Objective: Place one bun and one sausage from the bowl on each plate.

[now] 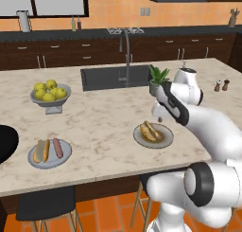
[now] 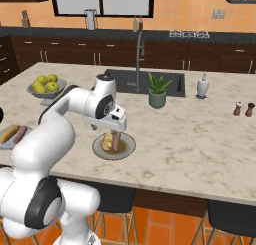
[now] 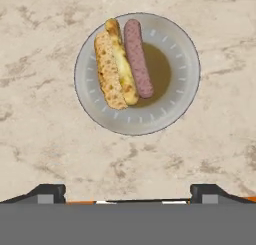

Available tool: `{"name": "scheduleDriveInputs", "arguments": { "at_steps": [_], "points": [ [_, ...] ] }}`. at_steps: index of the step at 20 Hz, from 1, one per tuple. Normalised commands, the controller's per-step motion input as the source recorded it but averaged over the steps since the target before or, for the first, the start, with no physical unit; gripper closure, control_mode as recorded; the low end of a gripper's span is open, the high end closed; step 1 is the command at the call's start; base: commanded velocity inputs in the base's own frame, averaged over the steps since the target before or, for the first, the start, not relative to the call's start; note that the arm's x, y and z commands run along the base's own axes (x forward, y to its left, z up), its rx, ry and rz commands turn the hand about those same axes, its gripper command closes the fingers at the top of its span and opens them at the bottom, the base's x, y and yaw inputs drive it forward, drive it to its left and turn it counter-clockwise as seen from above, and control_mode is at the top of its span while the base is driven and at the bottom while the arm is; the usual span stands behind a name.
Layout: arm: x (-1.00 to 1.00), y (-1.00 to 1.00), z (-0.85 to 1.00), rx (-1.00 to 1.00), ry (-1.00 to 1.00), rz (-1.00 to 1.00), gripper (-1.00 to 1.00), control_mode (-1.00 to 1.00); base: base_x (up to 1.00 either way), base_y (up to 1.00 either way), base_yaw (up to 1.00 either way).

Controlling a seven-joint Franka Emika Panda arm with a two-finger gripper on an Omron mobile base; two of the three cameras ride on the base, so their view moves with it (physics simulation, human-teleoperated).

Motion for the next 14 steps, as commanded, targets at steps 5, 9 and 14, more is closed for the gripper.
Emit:
{"name": "scheduleDriveInputs", "arguments": {
  "at_steps": [5,9,14],
  "points": [
    [-1.0,-0.55,0.34,0.0,0.05,-0.04,-1.0,-1.0,0.0,0.0,0.0],
    [-1.0,-0.32,0.14,-0.02,0.01,-0.03,-1.0,-1.0,0.0,0.0,0.0],
    [-0.79,0.28,0.38,-0.13,0.0,-0.04,-1.0,-1.0,0.0,0.0,0.0]
  ]
}}
